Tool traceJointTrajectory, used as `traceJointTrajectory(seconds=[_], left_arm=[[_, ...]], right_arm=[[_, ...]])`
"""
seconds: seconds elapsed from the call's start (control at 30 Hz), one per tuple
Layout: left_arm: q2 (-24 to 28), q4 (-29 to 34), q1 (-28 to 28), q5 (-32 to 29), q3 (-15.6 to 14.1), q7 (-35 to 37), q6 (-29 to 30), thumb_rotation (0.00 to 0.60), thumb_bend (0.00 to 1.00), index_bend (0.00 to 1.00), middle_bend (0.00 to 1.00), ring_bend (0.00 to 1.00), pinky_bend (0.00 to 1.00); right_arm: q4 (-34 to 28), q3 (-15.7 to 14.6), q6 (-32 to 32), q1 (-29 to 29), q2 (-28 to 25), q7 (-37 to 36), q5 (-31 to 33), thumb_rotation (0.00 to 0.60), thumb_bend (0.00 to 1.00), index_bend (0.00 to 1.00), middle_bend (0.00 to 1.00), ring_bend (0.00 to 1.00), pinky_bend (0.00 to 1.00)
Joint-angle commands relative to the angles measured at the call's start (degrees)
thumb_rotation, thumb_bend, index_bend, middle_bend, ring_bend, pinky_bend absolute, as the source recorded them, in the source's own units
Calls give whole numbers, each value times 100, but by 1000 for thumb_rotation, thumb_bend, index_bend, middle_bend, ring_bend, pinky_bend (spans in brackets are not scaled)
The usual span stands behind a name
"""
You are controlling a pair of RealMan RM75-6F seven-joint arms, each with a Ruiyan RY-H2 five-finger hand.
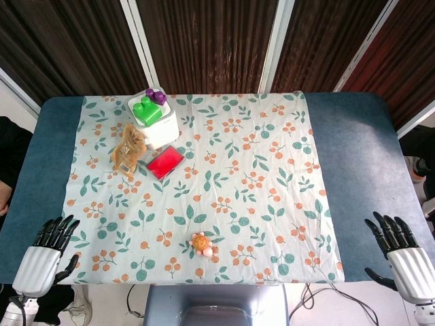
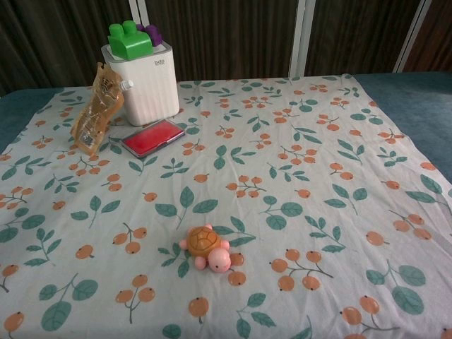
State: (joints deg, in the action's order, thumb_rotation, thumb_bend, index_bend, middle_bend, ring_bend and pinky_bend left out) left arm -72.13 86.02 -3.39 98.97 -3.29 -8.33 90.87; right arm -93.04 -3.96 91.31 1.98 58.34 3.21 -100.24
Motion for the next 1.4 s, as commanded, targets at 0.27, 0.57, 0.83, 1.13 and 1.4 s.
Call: traceJointTrajectory(seconds=[0.27,0.57,0.83,1.13,1.4], left_arm=[[-660,-224,-355,777,-27,-201,-79,600,398,0,53,198,338],[-1699,-771,-1318,1051,317,-619,-1037,600,399,6,108,751,943],[-2119,-405,-1898,966,339,-1275,-1989,600,399,29,131,872,1000],[-2793,-578,-2334,247,590,-1746,-2900,600,398,115,158,921,1000],[-3140,-859,-2505,4,497,-2124,-3153,600,394,178,218,925,1000]], right_arm=[[-17,-68,-33,-17,9,35,-114,600,206,0,0,0,0],[4,-69,-81,-55,-44,-63,-93,600,206,0,0,0,0],[-17,-37,-215,-114,-67,-88,36,600,205,0,0,0,0],[-67,85,-193,-120,-203,-346,323,600,206,0,0,0,0],[-63,112,-99,-70,-281,-508,386,600,205,0,0,0,0]])
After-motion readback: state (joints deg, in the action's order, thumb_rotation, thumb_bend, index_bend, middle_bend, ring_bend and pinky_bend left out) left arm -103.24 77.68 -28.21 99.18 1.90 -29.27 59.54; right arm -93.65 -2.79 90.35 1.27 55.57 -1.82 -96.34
